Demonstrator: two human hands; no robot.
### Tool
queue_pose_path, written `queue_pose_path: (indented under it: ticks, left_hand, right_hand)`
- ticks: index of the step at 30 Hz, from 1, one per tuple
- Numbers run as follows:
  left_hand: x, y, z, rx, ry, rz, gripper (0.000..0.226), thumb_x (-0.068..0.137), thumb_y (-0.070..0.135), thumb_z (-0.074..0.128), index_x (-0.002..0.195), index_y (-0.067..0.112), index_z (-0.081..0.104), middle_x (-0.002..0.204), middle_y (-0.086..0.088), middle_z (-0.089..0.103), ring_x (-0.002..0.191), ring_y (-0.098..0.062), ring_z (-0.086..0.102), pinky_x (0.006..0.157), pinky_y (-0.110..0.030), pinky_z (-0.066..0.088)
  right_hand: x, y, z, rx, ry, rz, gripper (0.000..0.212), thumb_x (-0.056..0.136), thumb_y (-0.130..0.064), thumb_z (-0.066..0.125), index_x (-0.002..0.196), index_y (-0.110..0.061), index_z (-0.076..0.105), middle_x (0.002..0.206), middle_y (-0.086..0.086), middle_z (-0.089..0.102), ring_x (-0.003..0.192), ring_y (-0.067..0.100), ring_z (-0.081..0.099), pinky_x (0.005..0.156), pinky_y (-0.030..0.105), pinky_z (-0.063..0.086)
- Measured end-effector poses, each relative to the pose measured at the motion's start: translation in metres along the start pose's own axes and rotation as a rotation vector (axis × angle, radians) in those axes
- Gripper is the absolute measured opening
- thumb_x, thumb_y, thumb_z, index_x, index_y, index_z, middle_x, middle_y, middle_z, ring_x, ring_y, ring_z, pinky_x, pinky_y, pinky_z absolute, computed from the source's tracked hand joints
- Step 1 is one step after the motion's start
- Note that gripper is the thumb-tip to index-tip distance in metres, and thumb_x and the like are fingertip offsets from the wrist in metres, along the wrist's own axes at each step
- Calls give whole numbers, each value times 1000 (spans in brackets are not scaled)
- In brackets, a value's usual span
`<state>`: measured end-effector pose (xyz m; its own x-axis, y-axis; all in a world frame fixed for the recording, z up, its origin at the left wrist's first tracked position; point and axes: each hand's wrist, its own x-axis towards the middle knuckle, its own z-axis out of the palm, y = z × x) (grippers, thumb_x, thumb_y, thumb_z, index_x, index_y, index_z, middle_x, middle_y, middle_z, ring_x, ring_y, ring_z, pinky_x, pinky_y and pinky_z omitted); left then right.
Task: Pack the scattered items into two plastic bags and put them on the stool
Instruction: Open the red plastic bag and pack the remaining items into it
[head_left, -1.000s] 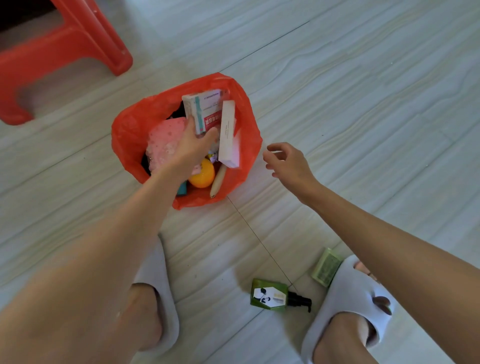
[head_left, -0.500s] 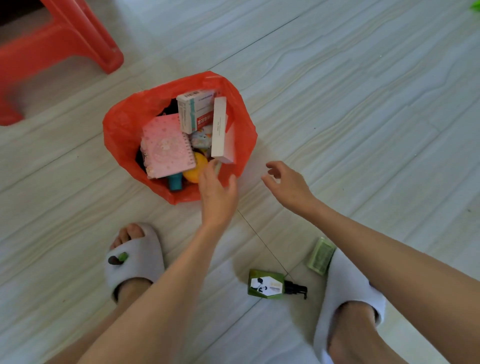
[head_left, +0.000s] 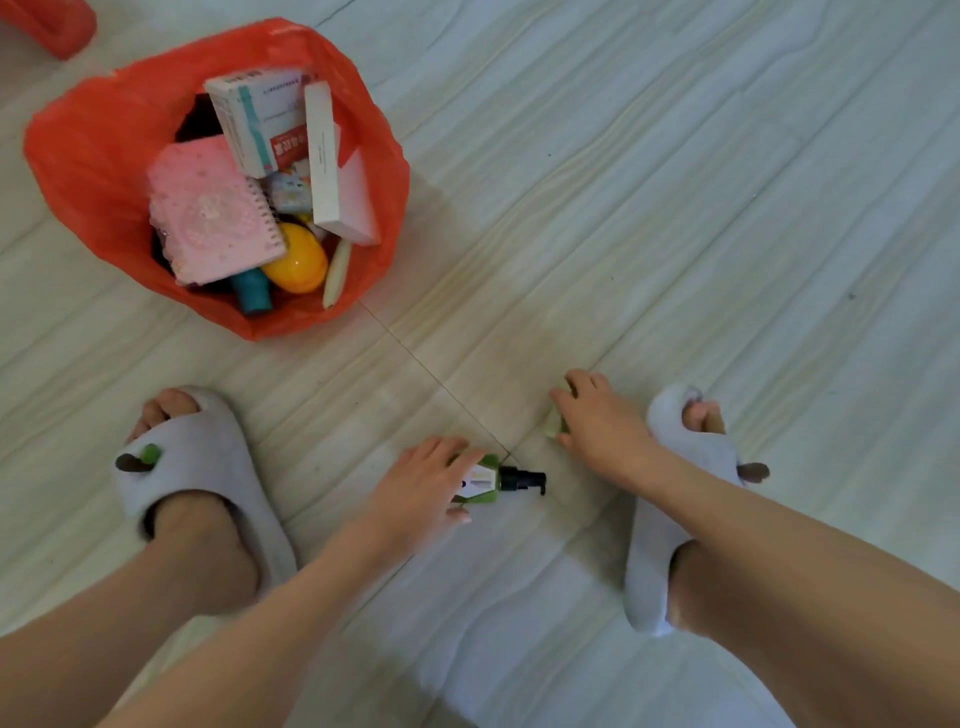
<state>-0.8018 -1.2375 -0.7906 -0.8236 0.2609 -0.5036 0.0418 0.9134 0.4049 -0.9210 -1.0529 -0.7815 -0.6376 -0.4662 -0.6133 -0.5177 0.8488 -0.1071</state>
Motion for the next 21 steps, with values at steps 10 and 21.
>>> queue_pose_path:
  ticks: [10,21]
  left_hand:
    - [15,3,5,168,-13,-84,56,84,32,57,133,16,36,128,-2,40,116,-21,40,94,-30,32]
    - [17,-29,-29,-293,180,-238,55,79,33,61,128,14,44,116,-1,46,102,-15,46,84,-25,43]
  right_hand:
    - [18,-2,-11,-42,-162,133,56,80,-38,67,121,-6,47,125,11,40,118,29,36,87,36,42]
    - [42,-19,-43,54,-219,102,51,82,-50,60,108,-6,58,102,9,60,95,24,54,69,30,42]
